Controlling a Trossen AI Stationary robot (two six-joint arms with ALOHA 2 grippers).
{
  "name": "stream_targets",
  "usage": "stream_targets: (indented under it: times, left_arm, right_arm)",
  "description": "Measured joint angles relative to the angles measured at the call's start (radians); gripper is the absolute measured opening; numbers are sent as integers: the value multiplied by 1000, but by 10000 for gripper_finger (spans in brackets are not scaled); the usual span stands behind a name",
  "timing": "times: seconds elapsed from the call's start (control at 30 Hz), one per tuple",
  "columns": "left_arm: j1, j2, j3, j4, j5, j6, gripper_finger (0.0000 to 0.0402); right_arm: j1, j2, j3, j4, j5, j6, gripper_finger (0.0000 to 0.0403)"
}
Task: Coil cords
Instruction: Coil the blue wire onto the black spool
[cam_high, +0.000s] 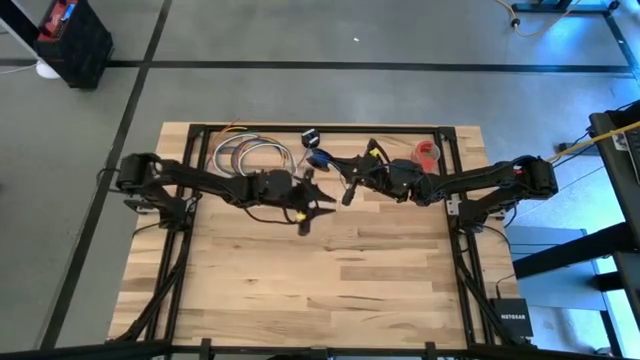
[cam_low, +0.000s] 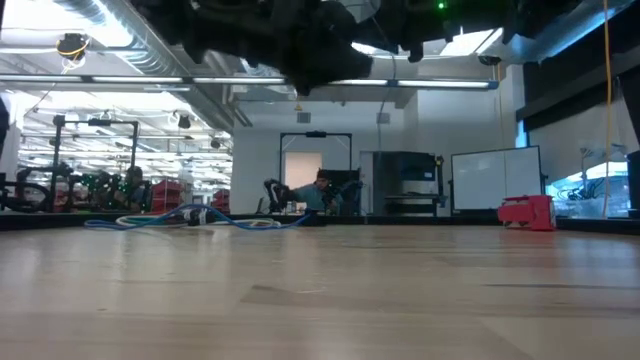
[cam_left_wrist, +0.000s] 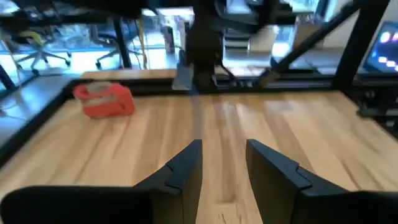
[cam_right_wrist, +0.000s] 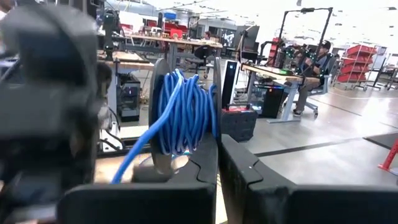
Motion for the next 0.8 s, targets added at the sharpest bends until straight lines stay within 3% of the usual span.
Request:
stream_targets:
  times: [0.2,0.4,0.6,0.8]
  left_arm:
    - [9,101,1,74,-62,21,115]
    - [16,116,2,88,-158,79,115]
    - [16,137,3,114,-157,102,115]
    - [16,162,3,128,-55,63,115]
  right_arm:
    - [0,0,-1,-28,-1,0,5]
    - [0,0,-1,-38,-1,-7,5]
    - [0,0,-1,-50,-21,-10,5]
    - [0,0,-1,-46,-27,-10,5]
